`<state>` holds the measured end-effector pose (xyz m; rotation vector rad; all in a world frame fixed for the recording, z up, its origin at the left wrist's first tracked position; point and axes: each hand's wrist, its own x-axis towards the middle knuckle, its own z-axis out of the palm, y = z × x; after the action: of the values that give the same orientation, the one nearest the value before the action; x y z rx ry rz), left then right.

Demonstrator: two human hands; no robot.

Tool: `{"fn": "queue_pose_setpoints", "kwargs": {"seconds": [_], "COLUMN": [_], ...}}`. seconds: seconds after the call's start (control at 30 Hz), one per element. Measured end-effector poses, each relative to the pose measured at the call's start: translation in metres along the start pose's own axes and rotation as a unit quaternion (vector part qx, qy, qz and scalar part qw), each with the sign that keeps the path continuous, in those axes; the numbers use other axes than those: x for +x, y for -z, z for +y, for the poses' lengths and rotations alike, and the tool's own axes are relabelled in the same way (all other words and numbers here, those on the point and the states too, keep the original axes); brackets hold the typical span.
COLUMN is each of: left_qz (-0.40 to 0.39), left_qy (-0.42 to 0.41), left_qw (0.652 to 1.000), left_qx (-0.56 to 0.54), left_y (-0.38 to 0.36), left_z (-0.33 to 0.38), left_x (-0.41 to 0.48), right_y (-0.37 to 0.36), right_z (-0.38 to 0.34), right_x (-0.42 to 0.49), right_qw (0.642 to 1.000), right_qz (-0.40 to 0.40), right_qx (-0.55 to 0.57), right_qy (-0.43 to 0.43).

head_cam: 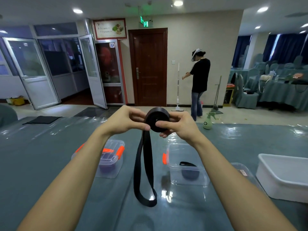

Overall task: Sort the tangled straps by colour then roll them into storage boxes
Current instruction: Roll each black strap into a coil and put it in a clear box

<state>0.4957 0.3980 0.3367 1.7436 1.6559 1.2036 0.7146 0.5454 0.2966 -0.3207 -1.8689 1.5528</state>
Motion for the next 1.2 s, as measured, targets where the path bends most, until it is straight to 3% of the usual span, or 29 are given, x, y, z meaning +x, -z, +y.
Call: {"fn": "queue_pose_setpoints", "kwargs": {"seconds": [0.1,0.23,0.3,0.4,0.5,0.57,0.67,0.83,0.93,1.07,1.13,1.2], "left_qz": [0.045,0.071,0.056,-0.006,-0.084,-0.124,-0.137,-0.086,-0.062,-0.111,-0.143,-0.151], "left_qy": [-0.001,-0.005,0.007,0.038,0.04,0.034,0.026,0.052,0.059,0.051,0.046,0.048], "left_qw": [0.995,0.992,0.997,0.994,0.956,0.932,0.928,0.977,0.982,0.934,0.903,0.898], "left_qx": [-0.092,-0.106,-0.05,0.104,0.279,0.339,0.347,0.186,0.167,0.336,0.402,0.411], "left_y": [-0.023,-0.035,-0.033,-0.028,-0.029,-0.032,-0.028,-0.021,-0.023,-0.032,-0.038,-0.037], "left_z": [-0.018,-0.021,-0.021,-0.016,0.002,0.015,0.025,0.015,0.01,0.025,0.034,0.037], "left_x": [-0.005,-0.005,-0.006,-0.005,0.004,0.01,0.015,0.007,0.003,0.012,0.016,0.019], "right_y": [-0.007,-0.017,-0.011,0.006,0.008,0.003,0.004,0.016,0.02,0.013,0.007,0.008], "right_z": [0.006,0.027,0.03,0.023,0.011,0.008,0.013,0.019,0.018,0.013,0.01,0.012], "right_x": [-0.005,-0.012,-0.018,-0.023,-0.021,-0.019,-0.019,-0.019,-0.021,-0.018,-0.017,-0.019], "right_qw": [0.996,0.983,0.99,0.989,0.961,0.937,0.951,0.984,0.988,0.951,0.925,0.927], "right_qz": [0.011,0.019,-0.012,-0.047,-0.098,-0.121,-0.091,-0.034,-0.041,-0.115,-0.136,-0.121], "right_qx": [0.089,0.176,0.12,-0.111,-0.251,-0.326,-0.297,-0.174,-0.149,-0.282,-0.354,-0.356], "right_qy": [-0.007,-0.053,-0.072,-0.081,-0.058,-0.037,-0.009,0.01,0.011,-0.046,-0.032,0.001]}}
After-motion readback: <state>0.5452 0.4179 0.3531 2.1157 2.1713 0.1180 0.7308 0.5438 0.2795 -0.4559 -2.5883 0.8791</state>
